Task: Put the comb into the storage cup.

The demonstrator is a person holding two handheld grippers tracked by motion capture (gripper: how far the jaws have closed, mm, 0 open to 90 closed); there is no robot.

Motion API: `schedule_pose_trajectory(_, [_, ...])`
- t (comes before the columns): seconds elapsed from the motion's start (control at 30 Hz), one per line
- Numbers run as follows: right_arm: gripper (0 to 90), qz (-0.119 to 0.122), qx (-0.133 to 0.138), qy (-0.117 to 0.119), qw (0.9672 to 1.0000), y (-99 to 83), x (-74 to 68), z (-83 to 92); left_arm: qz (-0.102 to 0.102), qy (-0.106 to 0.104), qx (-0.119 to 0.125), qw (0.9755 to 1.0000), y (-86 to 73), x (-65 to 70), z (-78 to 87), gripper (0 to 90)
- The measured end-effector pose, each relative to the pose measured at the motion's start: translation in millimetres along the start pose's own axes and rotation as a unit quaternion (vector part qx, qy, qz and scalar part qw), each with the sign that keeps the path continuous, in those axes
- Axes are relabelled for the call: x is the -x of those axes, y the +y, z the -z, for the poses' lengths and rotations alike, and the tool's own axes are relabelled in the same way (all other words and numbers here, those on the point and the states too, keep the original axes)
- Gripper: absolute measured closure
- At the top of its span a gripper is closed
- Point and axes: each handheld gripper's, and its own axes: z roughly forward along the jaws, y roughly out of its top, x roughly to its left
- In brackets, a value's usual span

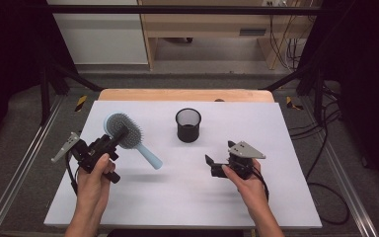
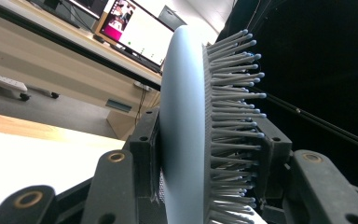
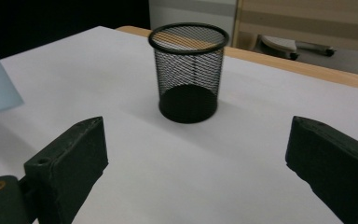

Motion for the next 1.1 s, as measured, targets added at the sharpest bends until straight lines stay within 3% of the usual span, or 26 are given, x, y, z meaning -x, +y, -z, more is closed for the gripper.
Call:
schedule_pose_trajectory(0.13, [6.0, 0.007, -0.006, -0.011, 0.9999, -5.9, 10.8, 13.4, 0.000, 0.003, 0.001, 1.0000, 0.7, -1.2, 0.8, 52.6])
schedule_pose_trajectory(0.27, [6.0, 0.004, 0.013, -0.021, 0.9997, -12.4, 19.6, 28.0, -0.002, 0.004, 0.005, 1.0000, 1.1, -1.1, 0.9, 52.6])
schedule_pose_trajectory(0.37, [6.0, 0.005, 0.008, -0.029, 0.9995, -17.7, 26.1, 31.5, -0.004, 0.007, 0.006, 1.0000, 0.9, -1.0, 0.6, 52.6])
schedule_pose_trajectory(0.47, [6.4, -0.002, 0.005, -0.029, 0.9996, -21.9, 32.3, 33.5, -0.005, 0.006, 0.004, 1.0000, -0.3, -0.8, 0.4, 52.6])
schedule_pose_trajectory(0.63, [6.6, -0.023, 0.023, -0.032, 0.9990, -23.2, 41.8, 37.7, -0.009, 0.004, 0.002, 1.0000, -1.7, 1.4, -2.9, 52.6])
schedule_pose_trajectory(0.8, [6.6, -0.032, 0.025, -0.031, 0.9987, -25.3, 47.0, 38.8, -0.016, 0.008, 0.003, 0.9998, -0.6, 1.4, -1.1, 52.5])
schedule_pose_trajectory(0.93, [6.6, -0.023, 0.022, -0.029, 0.9991, -25.1, 45.3, 40.3, -0.017, 0.010, 0.001, 0.9998, -1.6, 1.8, 0.7, 52.5])
schedule_pose_trajectory(1.1, [6.8, -0.028, 0.020, -0.032, 0.9989, -25.9, 44.5, 39.7, -0.023, 0.004, -0.003, 0.9997, -2.9, 10.8, -3.6, 52.6])
